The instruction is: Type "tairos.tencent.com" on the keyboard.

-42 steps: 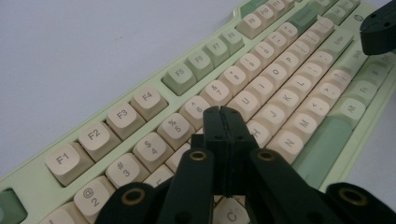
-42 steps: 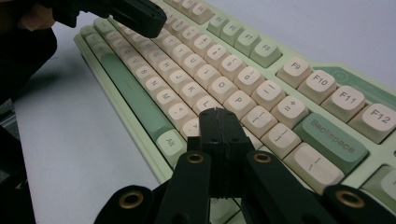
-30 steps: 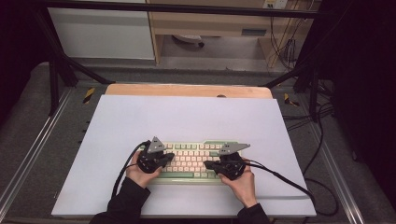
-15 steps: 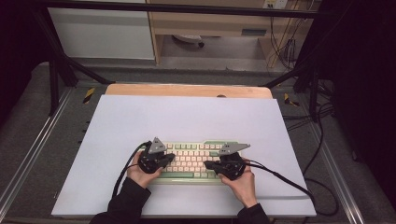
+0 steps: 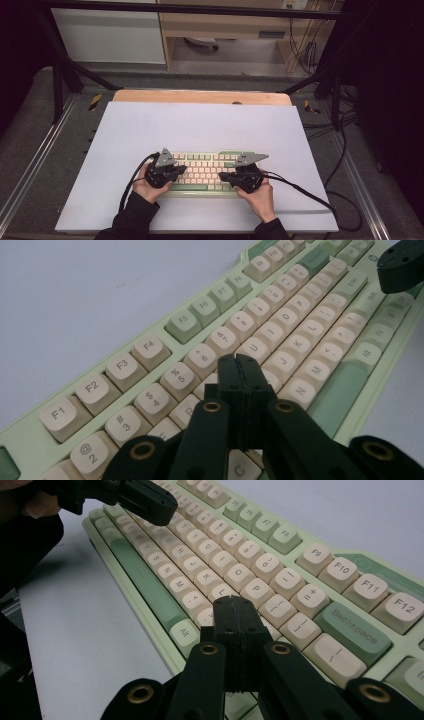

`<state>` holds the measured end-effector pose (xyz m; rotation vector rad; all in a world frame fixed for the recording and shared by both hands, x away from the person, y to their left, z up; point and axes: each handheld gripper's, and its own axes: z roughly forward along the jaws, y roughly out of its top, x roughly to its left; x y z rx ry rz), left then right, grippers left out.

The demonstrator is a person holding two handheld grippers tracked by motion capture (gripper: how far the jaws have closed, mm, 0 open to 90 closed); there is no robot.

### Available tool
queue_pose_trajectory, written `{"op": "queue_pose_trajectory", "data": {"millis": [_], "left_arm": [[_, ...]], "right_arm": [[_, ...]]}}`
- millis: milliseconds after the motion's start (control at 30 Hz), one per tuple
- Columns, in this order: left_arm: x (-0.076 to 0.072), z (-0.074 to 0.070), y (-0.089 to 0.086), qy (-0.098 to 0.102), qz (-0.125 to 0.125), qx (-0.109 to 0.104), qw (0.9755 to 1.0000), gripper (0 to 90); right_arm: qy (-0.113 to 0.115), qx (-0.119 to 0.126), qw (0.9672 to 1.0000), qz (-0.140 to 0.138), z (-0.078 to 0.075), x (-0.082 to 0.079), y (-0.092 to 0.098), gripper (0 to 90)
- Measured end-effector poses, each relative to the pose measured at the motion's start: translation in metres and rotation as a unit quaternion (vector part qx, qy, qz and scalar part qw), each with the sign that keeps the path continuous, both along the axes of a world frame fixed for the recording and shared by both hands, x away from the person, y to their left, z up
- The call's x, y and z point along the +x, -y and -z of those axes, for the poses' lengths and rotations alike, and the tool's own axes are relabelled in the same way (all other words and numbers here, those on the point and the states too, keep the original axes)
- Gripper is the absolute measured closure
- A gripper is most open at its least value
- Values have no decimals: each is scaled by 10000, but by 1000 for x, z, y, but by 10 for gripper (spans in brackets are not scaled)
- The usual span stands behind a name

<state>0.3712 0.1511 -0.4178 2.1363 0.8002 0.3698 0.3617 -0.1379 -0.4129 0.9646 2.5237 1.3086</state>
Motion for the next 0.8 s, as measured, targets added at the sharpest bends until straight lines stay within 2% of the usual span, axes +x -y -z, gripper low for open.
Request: {"op": "queue_pose_trajectory", "data": {"millis": [467,800], "left_arm": [[-7,-4,-18,-24,-77,-41,10000,897],[-5,-8,-28,-24,-186,-93,9998,896]], "right_arm": [[-13,-16,10000,-12,1,0,0,900],[-5,-4,10000,-10,1,0,1,900]]}}
